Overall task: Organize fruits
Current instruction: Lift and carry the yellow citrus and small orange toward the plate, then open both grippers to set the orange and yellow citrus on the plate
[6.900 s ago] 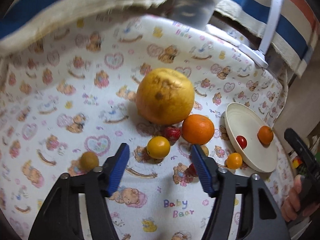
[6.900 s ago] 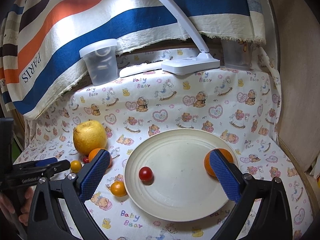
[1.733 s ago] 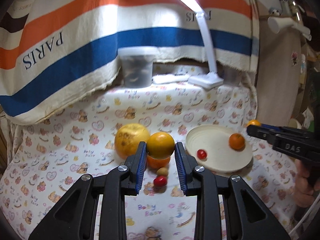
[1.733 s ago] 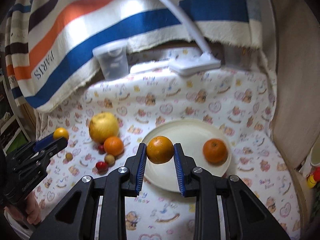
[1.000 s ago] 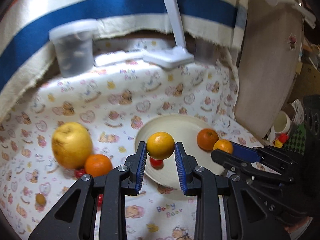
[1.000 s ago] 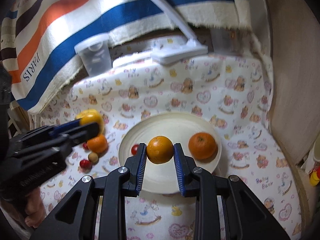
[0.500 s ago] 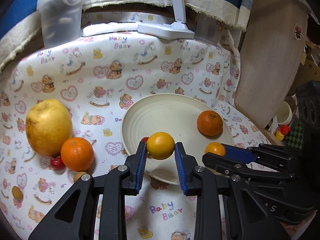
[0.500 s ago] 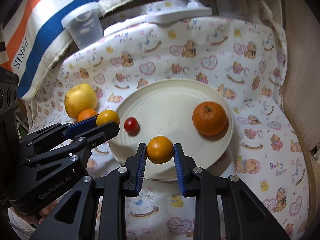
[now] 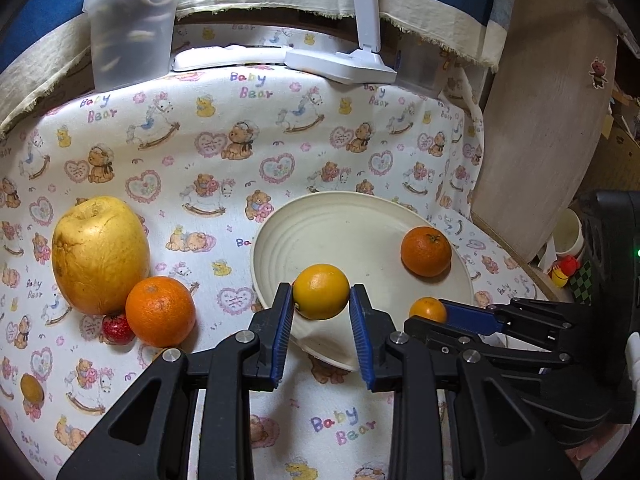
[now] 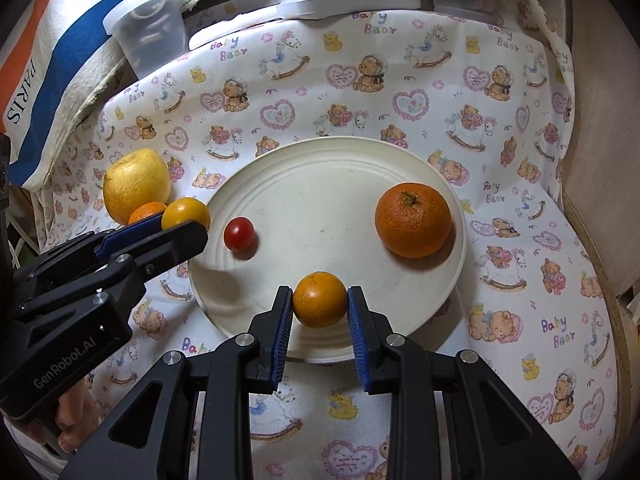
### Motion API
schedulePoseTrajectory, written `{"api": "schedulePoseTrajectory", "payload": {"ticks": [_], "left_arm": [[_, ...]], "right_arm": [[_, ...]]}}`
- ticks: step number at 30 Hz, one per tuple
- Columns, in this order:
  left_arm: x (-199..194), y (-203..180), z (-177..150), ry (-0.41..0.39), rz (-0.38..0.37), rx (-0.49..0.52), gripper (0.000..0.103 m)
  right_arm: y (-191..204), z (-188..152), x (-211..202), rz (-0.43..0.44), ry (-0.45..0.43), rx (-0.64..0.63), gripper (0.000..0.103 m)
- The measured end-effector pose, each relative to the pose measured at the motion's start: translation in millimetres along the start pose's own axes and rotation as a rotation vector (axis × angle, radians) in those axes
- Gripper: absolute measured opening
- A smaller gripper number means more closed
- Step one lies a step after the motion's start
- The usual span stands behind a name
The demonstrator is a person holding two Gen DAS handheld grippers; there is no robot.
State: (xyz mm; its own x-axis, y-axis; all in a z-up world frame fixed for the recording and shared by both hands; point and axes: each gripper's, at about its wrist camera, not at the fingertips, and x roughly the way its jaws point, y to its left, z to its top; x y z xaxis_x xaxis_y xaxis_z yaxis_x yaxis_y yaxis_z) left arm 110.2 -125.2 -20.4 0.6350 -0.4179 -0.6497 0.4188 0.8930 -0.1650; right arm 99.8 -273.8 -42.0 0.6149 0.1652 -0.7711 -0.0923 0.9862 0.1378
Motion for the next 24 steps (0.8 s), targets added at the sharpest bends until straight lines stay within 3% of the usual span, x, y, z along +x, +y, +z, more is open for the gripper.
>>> {"api": "schedulePoseTrajectory", "payload": {"ticks": [7, 9, 11, 19, 24], "left_arm": [[4, -2, -3, 0.013, -0.002, 0.008, 0.028], [3, -2, -2, 0.010, -0.002, 0.006, 0.028], [2, -1, -2, 0.006, -0.004, -0.004, 0.028], [6, -3, -4, 0.031, -0.030, 0.001, 0.028], [7, -7, -6, 0.045, -0.036, 0.014, 0.028]], "right_arm": [[-1, 0, -1, 0.000, 0.006, 0.014, 0.030], [-4, 0, -5, 0.007, -0.003, 0.029, 0.046], [-7, 1, -13, 0.004, -0.038, 0.046, 0.052], [-21, 5, -47, -0.030, -0.172, 0.121, 0.052], [-22, 6, -54, -0.030, -0.191, 0.125, 0.052]]}}
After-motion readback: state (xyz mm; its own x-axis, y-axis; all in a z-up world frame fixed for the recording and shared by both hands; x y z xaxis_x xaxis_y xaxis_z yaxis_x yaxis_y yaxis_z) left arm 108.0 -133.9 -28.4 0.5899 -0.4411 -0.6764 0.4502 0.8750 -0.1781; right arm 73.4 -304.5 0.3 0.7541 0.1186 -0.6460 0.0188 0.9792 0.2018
